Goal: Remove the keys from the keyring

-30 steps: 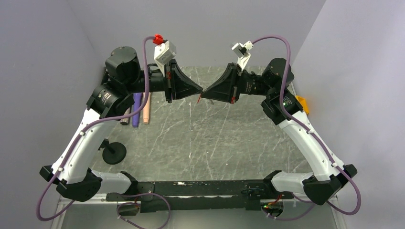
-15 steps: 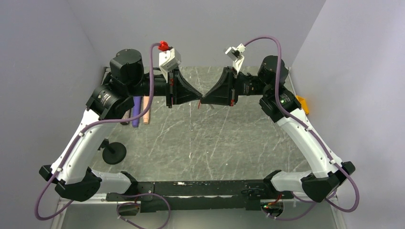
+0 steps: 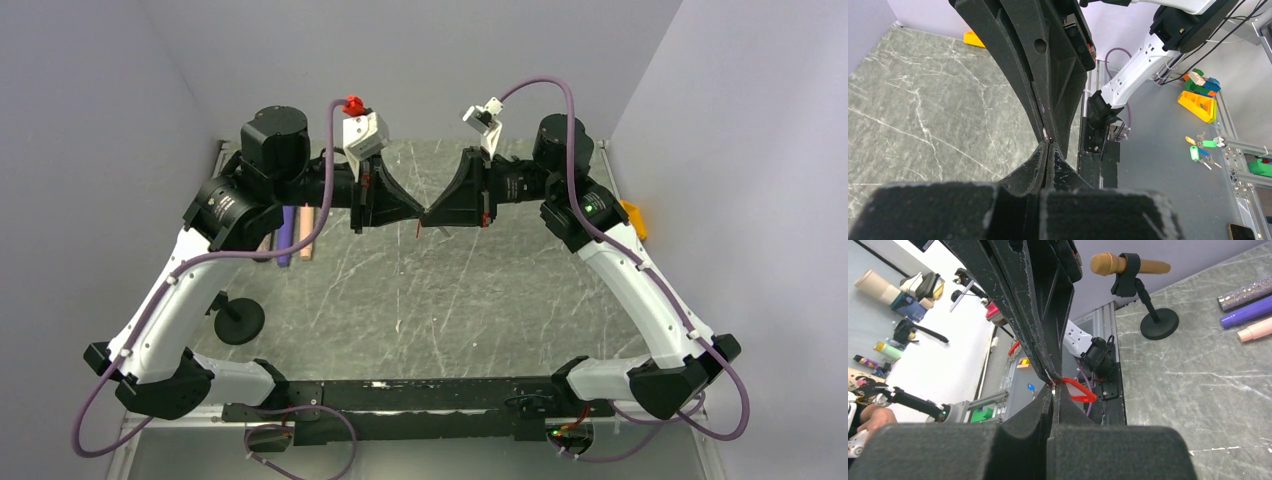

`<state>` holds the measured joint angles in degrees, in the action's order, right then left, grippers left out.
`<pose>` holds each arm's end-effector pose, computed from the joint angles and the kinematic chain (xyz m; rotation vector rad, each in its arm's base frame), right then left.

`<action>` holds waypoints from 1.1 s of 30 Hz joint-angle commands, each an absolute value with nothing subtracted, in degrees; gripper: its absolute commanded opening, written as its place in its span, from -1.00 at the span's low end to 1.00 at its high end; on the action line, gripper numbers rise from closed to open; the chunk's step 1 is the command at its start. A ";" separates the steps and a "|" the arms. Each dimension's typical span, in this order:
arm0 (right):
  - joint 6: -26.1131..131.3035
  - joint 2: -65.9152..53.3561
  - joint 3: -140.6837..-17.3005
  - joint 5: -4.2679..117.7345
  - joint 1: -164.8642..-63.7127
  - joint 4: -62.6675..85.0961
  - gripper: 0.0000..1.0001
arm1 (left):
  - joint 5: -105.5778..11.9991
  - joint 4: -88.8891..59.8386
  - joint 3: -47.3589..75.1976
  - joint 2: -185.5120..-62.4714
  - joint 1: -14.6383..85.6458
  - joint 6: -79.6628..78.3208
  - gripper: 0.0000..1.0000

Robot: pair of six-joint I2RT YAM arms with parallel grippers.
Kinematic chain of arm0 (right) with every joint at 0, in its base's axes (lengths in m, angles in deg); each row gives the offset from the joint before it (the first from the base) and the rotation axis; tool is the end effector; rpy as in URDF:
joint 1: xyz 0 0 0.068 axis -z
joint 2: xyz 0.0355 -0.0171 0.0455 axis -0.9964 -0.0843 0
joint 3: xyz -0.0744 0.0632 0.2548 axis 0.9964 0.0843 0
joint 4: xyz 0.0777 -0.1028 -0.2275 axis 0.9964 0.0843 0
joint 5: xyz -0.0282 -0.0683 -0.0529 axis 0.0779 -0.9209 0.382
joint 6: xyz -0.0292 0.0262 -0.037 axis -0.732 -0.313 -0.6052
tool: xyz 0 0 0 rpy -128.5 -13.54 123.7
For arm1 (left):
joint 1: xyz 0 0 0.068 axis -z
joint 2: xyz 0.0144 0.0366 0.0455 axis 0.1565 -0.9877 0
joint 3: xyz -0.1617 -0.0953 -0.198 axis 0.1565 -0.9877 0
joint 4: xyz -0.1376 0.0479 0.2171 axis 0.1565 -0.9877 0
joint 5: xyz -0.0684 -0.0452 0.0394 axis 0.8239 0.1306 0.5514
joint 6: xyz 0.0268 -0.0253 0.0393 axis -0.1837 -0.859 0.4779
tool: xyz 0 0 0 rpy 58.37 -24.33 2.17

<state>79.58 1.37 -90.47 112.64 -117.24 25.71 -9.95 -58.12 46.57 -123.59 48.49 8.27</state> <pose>0.2020 0.1642 0.4805 -0.9549 1.6351 1.7023 0.1626 -0.1666 0.5224 1.1342 1.4991 -1.2113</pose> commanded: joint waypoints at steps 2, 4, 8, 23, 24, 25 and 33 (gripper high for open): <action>78.30 0.80 -93.15 109.25 -118.70 23.10 -1.00 | -5.97 -60.30 46.46 -125.33 51.87 9.68 -1.00; 78.31 1.00 -92.91 109.14 -118.96 23.15 -1.00 | -6.07 -60.32 46.35 -125.08 51.94 9.77 -1.00; 78.02 1.40 -92.65 108.53 -119.28 23.71 -1.00 | -6.71 -60.44 46.00 -124.56 51.99 9.99 -1.00; 77.68 3.84 -90.83 105.20 -119.53 24.10 -1.00 | -11.67 -56.50 48.84 -121.77 49.59 6.71 0.54; 77.68 4.03 -90.80 104.72 -119.53 24.03 -1.00 | -11.37 -55.34 48.53 -121.36 48.81 5.81 0.58; 77.79 4.23 -90.69 104.31 -119.49 23.71 -1.00 | -10.67 -53.88 48.09 -120.78 47.80 3.99 0.59; 80.72 4.96 -89.45 100.72 -119.45 16.67 -1.00 | -2.31 -37.78 42.61 -118.39 41.46 -10.38 0.50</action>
<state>78.84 3.17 -89.81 103.40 -119.49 24.25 -8.64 -49.34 44.23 -120.05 43.33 -1.28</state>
